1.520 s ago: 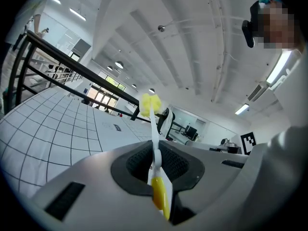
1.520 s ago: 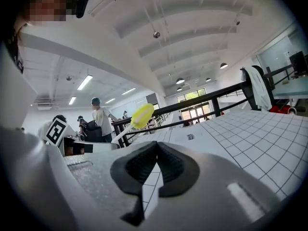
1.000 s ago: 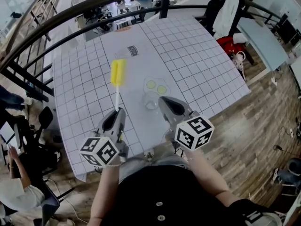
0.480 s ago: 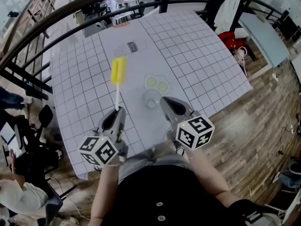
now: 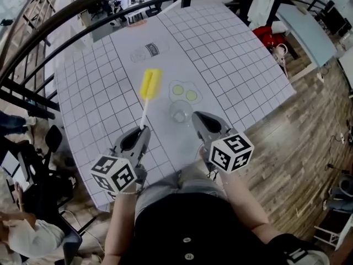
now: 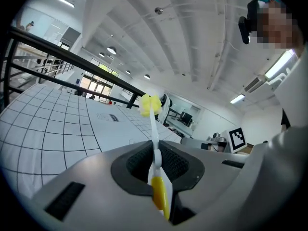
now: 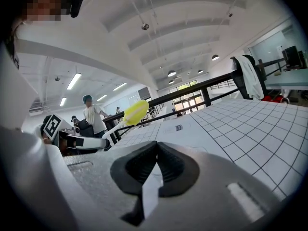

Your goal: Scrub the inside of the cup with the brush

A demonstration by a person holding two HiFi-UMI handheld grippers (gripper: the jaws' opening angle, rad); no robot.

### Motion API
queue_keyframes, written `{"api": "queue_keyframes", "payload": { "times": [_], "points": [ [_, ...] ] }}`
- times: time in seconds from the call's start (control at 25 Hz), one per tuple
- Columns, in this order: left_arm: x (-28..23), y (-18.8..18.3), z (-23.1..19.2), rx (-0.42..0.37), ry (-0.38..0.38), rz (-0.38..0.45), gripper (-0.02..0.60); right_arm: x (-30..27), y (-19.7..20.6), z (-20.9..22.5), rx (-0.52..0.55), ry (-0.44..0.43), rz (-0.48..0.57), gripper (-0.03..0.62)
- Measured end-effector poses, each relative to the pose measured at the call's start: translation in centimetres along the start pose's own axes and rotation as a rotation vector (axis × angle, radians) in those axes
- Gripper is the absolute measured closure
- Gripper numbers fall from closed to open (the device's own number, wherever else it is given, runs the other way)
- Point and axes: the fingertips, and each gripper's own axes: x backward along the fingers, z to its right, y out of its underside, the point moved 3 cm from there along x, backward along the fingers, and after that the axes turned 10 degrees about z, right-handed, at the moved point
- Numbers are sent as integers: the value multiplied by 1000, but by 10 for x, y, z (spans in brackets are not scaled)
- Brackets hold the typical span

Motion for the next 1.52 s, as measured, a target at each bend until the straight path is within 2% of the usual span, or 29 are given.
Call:
{"api": "queue_keyframes", "payload": {
  "times": [0.28, 0.48, 0.52, 0.56, 0.6, 0.88, 1.04, 1.28, 1.52],
  "points": [
    [2, 3, 5, -85, 55, -119, 534, 7, 16, 6, 1, 52, -29, 594],
    [4, 5, 5, -157, 80, -203, 534, 8, 23, 11, 8, 54, -38, 594],
    [5, 6, 4, -162, 82, -215, 534, 8, 25, 11, 9, 54, -44, 591],
    [6, 6, 3, -165, 84, -227, 534, 8, 27, 11, 12, 53, -53, 534],
    [7, 7, 2, -166, 86, -239, 534, 8, 30, 11, 16, 51, -63, 513],
    [9, 10, 0, -225, 114, -341, 534, 8, 51, 10, 51, 38, -130, 511],
    [9, 9, 1, -266, 122, -377, 534, 7, 64, 8, 56, 22, -172, 479],
    [7, 13, 6, -298, 144, -458, 535, 4, 78, 11, 85, 6, -221, 474],
    [5, 18, 12, -333, 160, -576, 535, 1, 83, 13, 104, -3, -249, 474]
  ]
}}
